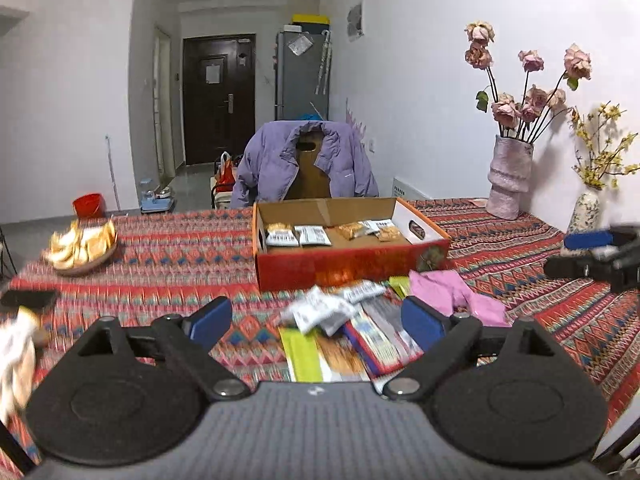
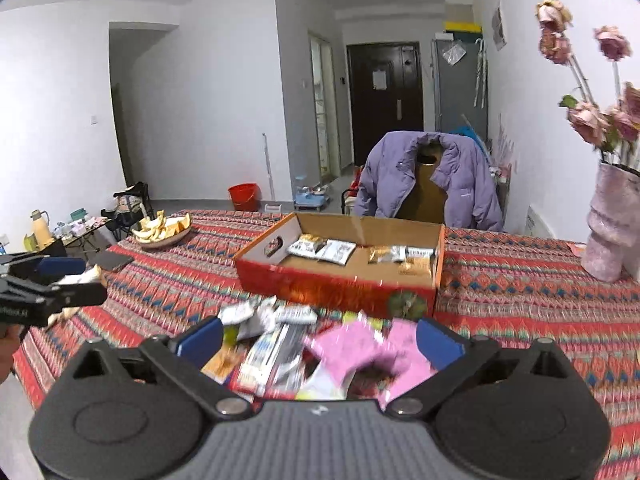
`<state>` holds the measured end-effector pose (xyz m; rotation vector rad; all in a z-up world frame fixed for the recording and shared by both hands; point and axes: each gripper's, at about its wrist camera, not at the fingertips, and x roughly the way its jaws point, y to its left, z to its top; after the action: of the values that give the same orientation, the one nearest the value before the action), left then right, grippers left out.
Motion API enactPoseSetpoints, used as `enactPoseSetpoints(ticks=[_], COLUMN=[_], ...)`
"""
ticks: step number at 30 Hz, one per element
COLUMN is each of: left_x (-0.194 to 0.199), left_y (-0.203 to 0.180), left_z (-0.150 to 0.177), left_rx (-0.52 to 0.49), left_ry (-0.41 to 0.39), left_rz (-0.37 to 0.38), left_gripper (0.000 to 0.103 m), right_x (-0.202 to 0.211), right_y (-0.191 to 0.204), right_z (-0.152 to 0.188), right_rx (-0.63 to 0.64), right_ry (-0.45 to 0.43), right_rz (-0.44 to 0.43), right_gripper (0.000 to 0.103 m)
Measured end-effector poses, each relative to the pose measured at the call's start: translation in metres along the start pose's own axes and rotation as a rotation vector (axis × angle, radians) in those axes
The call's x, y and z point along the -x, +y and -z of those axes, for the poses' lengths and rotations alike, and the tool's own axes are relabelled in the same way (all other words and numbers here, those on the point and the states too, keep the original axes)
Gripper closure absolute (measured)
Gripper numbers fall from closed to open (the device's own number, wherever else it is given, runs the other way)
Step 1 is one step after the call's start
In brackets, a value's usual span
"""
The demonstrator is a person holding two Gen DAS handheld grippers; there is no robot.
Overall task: Organize snacks
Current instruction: 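Move both open tools back to the snack pile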
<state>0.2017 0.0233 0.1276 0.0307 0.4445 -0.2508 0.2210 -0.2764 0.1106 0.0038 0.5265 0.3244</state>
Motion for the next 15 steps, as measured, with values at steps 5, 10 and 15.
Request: enactPoseSetpoints(ticks=[5,10,15], left_x=[0.023,0.021,0.01], left_y=[-0.007,-0.006,-0.009], left_z=[0.048,0.085,0.094], left_rx=[0.047,0.068,0.046], left_ry=[-0.034,0.024,0.069], left_rz=[-0.04,-0.007,0.005], left_gripper=[0.006,0.005,0.005], right_x=[0.019,0.018,0.01], right_y=[0.03,0.039,0.044], right_z=[0.061,0.109,0.126], right_rx=[0.046,-0.035,-0.015], right_ry=[-0.026,0.028,0.081], right_rz=[0.105,0.102,0.125], right_gripper=[0.0,0.0,0.0])
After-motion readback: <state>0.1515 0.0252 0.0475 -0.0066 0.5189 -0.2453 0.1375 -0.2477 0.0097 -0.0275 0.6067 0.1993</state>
